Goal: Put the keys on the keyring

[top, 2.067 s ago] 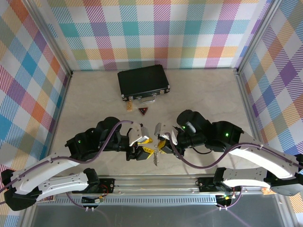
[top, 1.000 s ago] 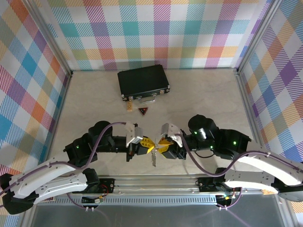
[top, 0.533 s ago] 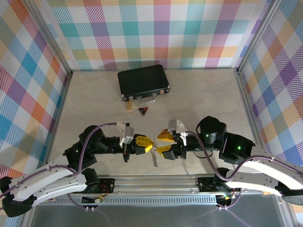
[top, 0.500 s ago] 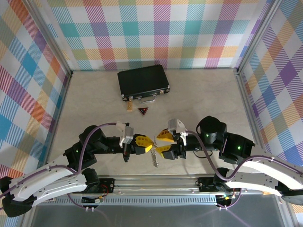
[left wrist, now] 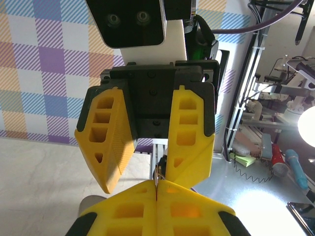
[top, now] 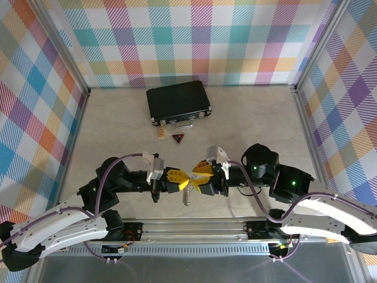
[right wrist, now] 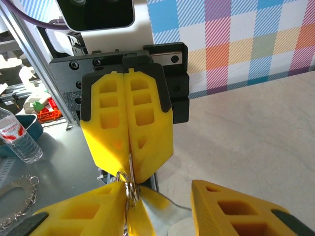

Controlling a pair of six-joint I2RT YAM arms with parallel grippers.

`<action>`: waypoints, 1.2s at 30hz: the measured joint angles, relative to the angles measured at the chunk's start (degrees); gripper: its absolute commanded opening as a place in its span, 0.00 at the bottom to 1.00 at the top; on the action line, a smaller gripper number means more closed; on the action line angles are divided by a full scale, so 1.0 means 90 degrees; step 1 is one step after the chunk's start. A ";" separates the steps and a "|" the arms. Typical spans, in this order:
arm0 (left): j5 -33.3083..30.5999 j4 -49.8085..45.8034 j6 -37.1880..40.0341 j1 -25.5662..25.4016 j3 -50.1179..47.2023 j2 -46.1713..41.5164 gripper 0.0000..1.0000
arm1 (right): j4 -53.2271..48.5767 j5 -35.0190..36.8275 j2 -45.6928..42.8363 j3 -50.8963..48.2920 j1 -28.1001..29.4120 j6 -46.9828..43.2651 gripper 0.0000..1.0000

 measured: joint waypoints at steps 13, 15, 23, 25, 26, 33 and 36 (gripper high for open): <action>-0.0039 -0.0209 0.0053 0.0005 0.0010 0.0000 0.00 | -0.0216 -0.0049 0.0068 0.0058 0.0046 -0.0046 0.00; -0.0083 -0.0440 0.0165 0.0005 0.0066 0.0002 0.01 | -0.0415 -0.0046 0.0136 0.0131 0.0046 -0.0085 0.00; -0.0376 -0.1712 0.0714 0.0002 0.0665 0.0134 0.20 | -0.1450 0.0029 0.0624 0.0852 0.0046 -0.0488 0.00; -0.0454 -0.2028 0.0821 0.0000 0.0826 0.0153 0.20 | -0.1722 0.0073 0.0775 0.1083 0.0046 -0.0612 0.00; -0.0500 -0.2220 0.0882 0.0000 0.0916 0.0160 0.20 | -0.1889 0.0097 0.0862 0.1214 0.0046 -0.0709 0.00; -0.0563 -0.3300 0.1275 0.0000 0.1613 0.0571 0.17 | -0.2718 0.0189 0.1348 0.1834 0.0046 -0.1146 0.00; -0.0563 -0.3531 0.1367 0.0000 0.1656 0.0716 0.17 | -0.2892 0.0187 0.1445 0.1889 0.0046 -0.1270 0.00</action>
